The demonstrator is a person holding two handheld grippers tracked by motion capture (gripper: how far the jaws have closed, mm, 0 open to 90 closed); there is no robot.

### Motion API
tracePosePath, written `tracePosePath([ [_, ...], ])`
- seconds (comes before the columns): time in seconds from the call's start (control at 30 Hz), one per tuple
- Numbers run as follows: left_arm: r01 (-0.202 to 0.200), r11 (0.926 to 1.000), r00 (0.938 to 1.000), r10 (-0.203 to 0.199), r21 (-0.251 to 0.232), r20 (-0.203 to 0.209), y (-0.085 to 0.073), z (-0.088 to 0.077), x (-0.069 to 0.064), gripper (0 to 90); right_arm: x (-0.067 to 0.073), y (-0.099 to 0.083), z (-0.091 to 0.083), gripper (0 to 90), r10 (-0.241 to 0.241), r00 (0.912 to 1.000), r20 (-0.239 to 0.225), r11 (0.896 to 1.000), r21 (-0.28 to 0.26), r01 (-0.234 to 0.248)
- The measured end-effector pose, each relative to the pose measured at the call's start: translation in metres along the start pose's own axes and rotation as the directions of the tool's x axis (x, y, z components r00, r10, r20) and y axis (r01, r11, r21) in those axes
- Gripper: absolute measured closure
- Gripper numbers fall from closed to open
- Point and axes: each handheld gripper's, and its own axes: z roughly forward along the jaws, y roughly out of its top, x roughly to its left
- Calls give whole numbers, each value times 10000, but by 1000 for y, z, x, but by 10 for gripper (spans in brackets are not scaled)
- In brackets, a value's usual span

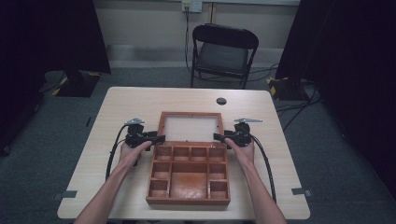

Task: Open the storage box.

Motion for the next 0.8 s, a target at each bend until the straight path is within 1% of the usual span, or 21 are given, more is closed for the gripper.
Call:
tracePosePath([
  [0.03, -8, 10000, 10000, 8, 5, -9, 0, 0, 0, 406, -1, 1, -1, 288, 21, 10000, -86, 10000, 39, -21],
  [0.1, 36, 10000, 10000, -36, -8, -10, 0, 0, 0, 404, 0, 2, -4, 282, -20, 10000, 21, 9999, -105, 20],
  [0.13, 48, 10000, 10000, -48, -5, -3, 0, 1, 0, 402, -1, 2, -5, 278, 22, 10000, -16, 9999, -152, -23],
  [0.23, -7, 10000, 10000, 7, 14, -71, 0, 0, -1, 399, -1, 3, -8, 269, -64, 10000, -11, 9998, -192, 64],
  [0.3, -54, 10000, 9999, 54, 33, -122, 1, -1, -2, 392, -1, 3, -9, 264, -40, 10000, 28, 9998, -192, 41],
  [0.37, -107, 9999, 9998, 108, 58, -159, 1, -3, -2, 372, -1, 3, -11, 259, -82, 10000, 9, 9997, -232, 82],
  [0.43, -174, 9998, 9994, 176, 62, -296, 2, -6, -2, 360, 1, 3, -13, 252, -147, 9999, 23, 9997, -193, 148],
  [0.5, -334, 9993, 9982, 341, 143, -491, 2, -11, -2, 343, 2, 3, -16, 247, -184, 9998, 36, 9997, -178, 184],
  [0.53, -382, 9992, 9975, 389, 139, -587, 3, -13, -2, 334, 1, 2, -19, 246, -163, 9999, 53, 9995, -257, 165],
  [0.6, -429, 9991, 9972, 430, 27, -620, 5, -21, -4, 313, 0, 1, -24, 243, -152, 9998, 90, 9990, -409, 155],
  [0.63, -473, 9989, 9965, 475, 42, -694, 6, -23, -5, 306, 0, 1, -28, 237, -188, 9997, 175, 9989, -422, 195],
  [0.67, -567, 9984, 9956, 570, 58, -744, 6, -27, -6, 297, 1, 0, -31, 230, -178, 9997, 189, 9989, -427, 186],
  [0.7, -701, 9974, 9942, 712, 155, -812, 6, -32, -7, 283, 1, 0, -36, 225, -269, 9994, 198, 9987, -433, 278],
  [0.8, -828, 9963, 9917, 845, 216, -969, 4, -41, -7, 255, 1, -2, -50, 204, -386, 9987, 328, 9984, -407, 399],
])
